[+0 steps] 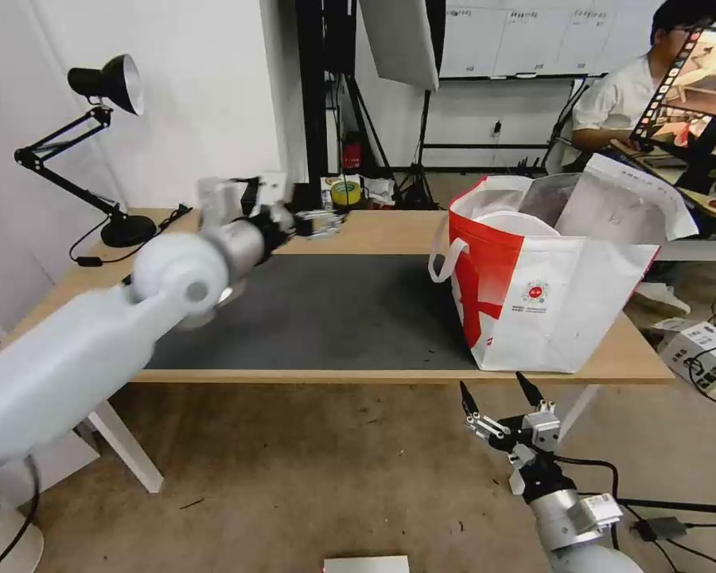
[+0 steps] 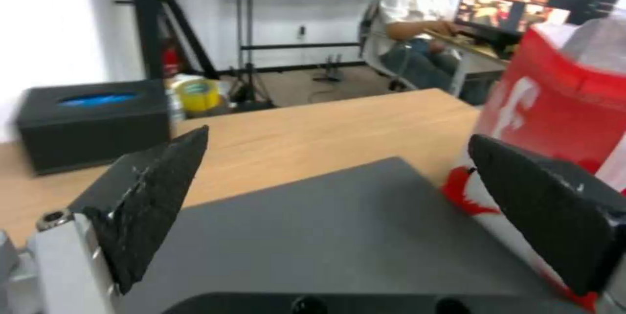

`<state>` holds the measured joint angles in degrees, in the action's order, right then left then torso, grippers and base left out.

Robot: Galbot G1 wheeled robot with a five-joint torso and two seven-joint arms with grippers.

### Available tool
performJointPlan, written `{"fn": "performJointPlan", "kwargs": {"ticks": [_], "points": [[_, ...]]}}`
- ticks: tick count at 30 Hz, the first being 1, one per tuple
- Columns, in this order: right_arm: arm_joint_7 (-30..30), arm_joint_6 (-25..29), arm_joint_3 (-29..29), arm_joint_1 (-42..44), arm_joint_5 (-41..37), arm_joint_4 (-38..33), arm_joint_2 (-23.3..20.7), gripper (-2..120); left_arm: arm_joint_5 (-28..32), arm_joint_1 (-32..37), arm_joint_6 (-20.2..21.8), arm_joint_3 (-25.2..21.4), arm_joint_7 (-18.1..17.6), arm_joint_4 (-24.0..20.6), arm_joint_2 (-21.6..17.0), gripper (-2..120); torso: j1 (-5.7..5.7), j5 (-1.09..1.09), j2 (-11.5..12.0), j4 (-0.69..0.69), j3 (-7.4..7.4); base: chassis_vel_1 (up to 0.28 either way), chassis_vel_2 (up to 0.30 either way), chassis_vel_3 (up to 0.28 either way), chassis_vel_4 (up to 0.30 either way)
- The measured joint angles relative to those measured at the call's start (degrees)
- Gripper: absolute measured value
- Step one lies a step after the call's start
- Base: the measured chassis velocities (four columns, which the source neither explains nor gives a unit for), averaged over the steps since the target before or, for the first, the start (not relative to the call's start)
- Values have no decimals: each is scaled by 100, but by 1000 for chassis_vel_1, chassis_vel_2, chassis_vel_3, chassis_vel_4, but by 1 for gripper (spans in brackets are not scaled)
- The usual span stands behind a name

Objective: Pick up the trash from the table and place it into the takeout bag.

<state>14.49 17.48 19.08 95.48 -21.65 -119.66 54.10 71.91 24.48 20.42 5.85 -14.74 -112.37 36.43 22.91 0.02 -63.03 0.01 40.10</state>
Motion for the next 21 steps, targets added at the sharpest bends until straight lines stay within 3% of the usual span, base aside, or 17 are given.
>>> {"fn": "performJointPlan", "kwargs": {"ticks": [1,3,4,6,11,13,15,17,21], "points": [[0,0,0,0,0,0,0,100,0,0,0,0,0,0,0,100,0,0,0,0,0,0,0,0,0],[2,0,1,0,0,0,0,100,-270,1003,-175,-805,173,-195,-257,100,0,0,0,-2,0,0,0,0,0],[2,0,0,0,-1,0,0,100,-387,1266,-257,-986,217,-224,-317,100,-1,1,0,-5,0,0,0,0,0],[1,0,0,0,-1,0,0,100,-408,1301,-271,-1009,226,-227,-325,100,0,1,0,-5,0,0,0,0,0],[1,0,0,0,0,0,0,100,-1094,2583,-900,-1753,589,-288,-498,100,0,0,0,-2,0,0,0,0,0],[1,0,0,0,0,0,0,100,-1118,2643,-957,-1782,592,-283,-479,100,-1,-2,0,-3,0,0,0,0,0],[1,0,0,0,0,0,0,100,-1316,2952,-1380,-1929,606,-220,-198,100,0,1,0,4,0,0,0,0,0],[2,0,1,0,0,0,0,100,-1765,3587,-1956,-2463,655,-172,41,100,0,-1,0,0,0,0,0,0,0],[1,0,0,0,0,0,0,100,-2114,4056,-2292,-2929,684,-135,239,100,0,-2,0,-1,0,0,0,0,0]]}}
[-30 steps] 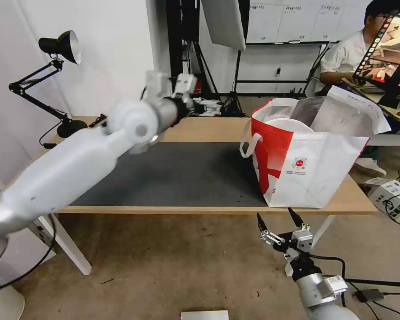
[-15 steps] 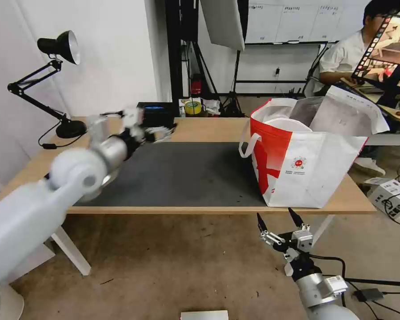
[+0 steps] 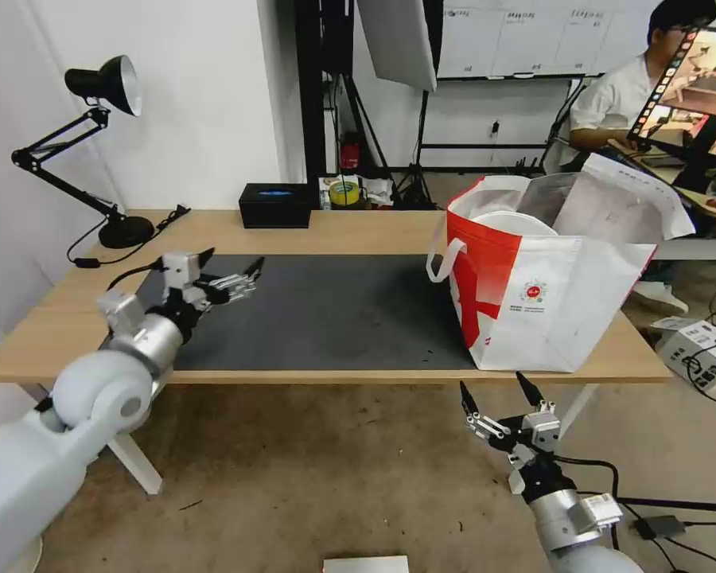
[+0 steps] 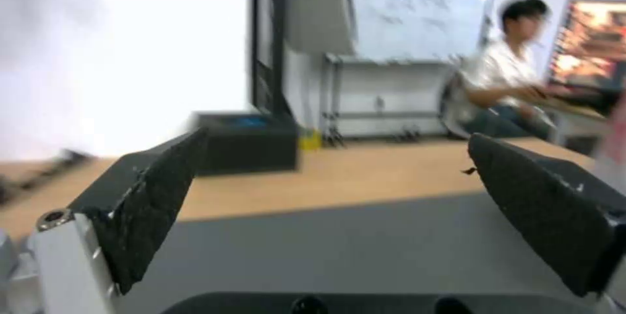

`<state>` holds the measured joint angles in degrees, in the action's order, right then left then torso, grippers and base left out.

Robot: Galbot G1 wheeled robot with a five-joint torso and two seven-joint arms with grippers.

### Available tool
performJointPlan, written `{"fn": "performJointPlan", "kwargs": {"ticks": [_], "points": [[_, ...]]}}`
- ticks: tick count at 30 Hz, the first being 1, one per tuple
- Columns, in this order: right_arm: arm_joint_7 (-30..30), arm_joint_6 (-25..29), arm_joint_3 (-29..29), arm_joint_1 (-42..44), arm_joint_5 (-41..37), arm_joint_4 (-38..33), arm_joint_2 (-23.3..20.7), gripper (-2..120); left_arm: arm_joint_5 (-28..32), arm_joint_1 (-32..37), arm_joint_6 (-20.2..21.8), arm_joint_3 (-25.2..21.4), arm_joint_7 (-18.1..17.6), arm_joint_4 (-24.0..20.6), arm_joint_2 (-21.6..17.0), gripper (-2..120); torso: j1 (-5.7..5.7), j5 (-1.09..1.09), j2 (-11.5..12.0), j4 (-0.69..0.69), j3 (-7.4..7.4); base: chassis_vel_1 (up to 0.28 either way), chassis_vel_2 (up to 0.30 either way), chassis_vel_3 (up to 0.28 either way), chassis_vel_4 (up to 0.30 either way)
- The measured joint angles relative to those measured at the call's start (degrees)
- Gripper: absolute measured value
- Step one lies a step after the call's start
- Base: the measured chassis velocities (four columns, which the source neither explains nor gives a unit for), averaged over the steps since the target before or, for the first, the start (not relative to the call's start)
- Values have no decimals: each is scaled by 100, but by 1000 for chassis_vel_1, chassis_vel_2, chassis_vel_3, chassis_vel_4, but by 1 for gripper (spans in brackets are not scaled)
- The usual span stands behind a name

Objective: Pick up the trash from the table and place it into the takeout bag.

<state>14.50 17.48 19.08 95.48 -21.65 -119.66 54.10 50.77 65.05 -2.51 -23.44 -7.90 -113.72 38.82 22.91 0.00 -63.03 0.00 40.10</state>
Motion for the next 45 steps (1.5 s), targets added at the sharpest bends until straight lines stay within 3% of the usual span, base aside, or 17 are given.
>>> {"fn": "performJointPlan", "kwargs": {"ticks": [4,7,17,23,32,45], "points": [[0,0,0,0,0,0,0,100,-270,622,-314,-537,37,3,271,100,0,0,0,0,0,0,0,0,0],[0,0,0,0,0,0,0,100,-793,1186,-852,-871,48,115,633,100,0,1,0,1,0,0,0,0,0],[0,0,0,0,0,0,0,100,-1387,2175,-1492,-1362,103,284,1452,100,0,0,0,0,0,0,0,0,0],[0,0,0,0,0,0,0,100,-1499,2534,-1634,-1541,396,342,1656,100,0,0,0,0,0,0,0,0,0],[0,0,0,0,0,0,0,100,-1526,2959,-1554,-1741,770,313,1593,100,1,0,0,1,0,0,0,0,0],[0,0,0,0,0,0,0,100,-1539,3226,-1475,-1721,970,321,1804,100,0,0,0,0,0,0,0,0,0]]}}
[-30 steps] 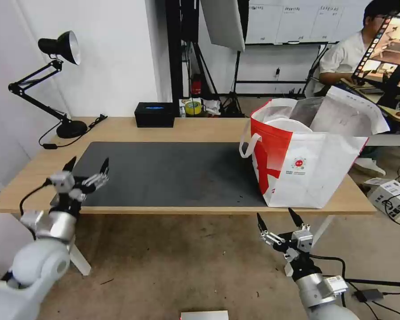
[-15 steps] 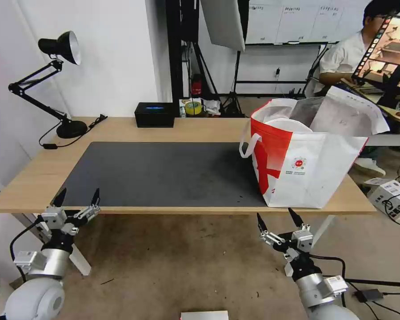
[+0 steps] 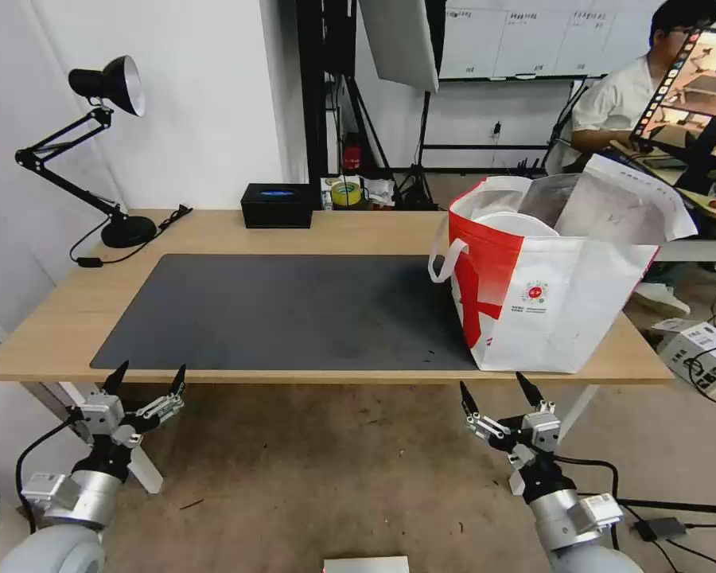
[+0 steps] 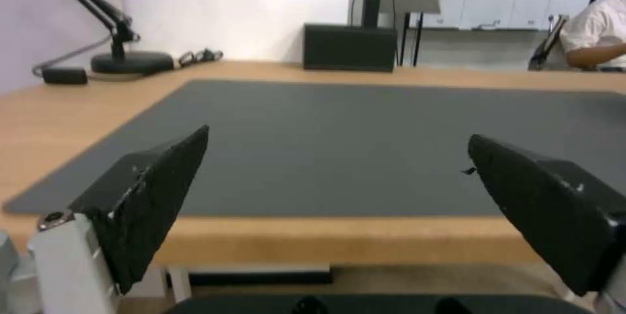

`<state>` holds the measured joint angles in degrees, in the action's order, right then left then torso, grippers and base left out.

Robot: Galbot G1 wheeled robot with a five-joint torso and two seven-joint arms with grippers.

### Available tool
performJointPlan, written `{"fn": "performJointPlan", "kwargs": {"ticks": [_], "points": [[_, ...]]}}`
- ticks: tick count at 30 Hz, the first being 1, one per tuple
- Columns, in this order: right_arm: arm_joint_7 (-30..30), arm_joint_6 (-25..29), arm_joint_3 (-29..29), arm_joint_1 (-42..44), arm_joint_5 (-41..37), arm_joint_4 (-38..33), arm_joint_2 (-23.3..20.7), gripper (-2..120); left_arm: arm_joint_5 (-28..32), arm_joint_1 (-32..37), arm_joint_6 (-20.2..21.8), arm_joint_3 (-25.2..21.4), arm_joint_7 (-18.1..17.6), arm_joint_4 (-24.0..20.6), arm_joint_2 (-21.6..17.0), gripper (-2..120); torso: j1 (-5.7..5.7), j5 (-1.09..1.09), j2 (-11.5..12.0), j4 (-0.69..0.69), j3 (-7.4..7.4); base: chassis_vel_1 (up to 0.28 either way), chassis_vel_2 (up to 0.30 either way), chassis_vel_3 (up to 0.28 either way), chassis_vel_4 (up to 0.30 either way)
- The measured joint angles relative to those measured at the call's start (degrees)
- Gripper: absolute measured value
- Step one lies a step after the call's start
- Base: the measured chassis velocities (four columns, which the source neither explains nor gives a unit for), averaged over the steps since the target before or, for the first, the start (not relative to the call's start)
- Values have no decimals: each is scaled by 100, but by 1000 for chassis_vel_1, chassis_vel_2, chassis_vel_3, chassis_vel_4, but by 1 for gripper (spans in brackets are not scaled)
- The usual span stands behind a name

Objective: Pick up the trash from the table and place it into the takeout bag.

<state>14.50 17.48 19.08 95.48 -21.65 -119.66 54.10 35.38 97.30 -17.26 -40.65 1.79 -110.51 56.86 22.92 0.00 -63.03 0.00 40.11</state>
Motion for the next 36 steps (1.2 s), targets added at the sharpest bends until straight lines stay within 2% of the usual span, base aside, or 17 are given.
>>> {"fn": "performJointPlan", "kwargs": {"ticks": [36], "points": [[0,0,0,0,0,0,0,100,21,1,43,20,3,-11,-8,100,0,0,0,0,0,0,0,0,0]]}}
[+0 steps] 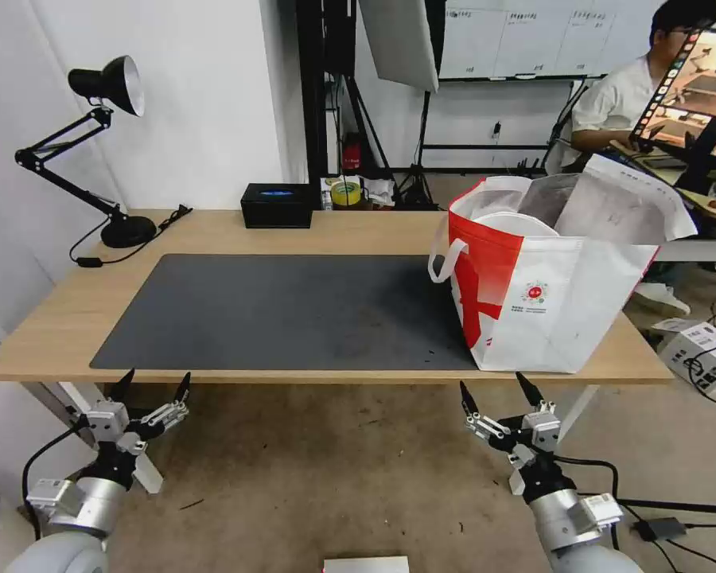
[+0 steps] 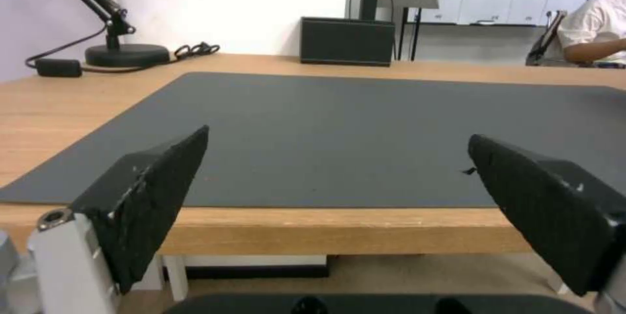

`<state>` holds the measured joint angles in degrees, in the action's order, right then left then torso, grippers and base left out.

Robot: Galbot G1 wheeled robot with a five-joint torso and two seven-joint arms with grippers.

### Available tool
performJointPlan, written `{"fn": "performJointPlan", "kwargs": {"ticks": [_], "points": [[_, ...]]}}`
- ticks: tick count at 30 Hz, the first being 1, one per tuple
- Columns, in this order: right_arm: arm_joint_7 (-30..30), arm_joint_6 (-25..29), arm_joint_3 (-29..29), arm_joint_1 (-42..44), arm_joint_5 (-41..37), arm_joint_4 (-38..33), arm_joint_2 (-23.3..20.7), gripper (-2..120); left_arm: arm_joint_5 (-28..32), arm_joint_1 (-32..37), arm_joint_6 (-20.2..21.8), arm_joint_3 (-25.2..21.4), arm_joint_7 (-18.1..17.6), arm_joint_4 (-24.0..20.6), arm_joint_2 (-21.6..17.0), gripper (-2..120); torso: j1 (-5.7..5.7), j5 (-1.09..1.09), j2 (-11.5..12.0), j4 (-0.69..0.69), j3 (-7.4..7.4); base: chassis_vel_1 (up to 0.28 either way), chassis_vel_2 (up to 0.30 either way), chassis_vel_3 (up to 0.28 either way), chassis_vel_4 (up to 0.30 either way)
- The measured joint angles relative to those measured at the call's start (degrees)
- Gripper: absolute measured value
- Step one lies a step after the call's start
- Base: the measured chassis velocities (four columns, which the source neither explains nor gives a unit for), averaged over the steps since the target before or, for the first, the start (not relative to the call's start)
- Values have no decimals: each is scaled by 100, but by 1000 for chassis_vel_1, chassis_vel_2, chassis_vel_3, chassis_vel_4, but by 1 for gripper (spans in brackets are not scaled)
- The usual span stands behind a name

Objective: Pick up the trash from the table and place it into the takeout bag.

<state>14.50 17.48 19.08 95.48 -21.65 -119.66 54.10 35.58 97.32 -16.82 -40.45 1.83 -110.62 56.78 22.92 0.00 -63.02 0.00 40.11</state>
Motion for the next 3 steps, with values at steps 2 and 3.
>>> {"fn": "performJointPlan", "kwargs": {"ticks": [2,3], "points": [[0,0,0,0,0,0,0,100,0,0,0,0,0,0,0,100,0,0,0,0,0,0,0,0,0],[0,0,0,0,0,0,0,100,0,0,0,0,0,0,0,100,0,0,0,0,0,0,0,0,0]]}}
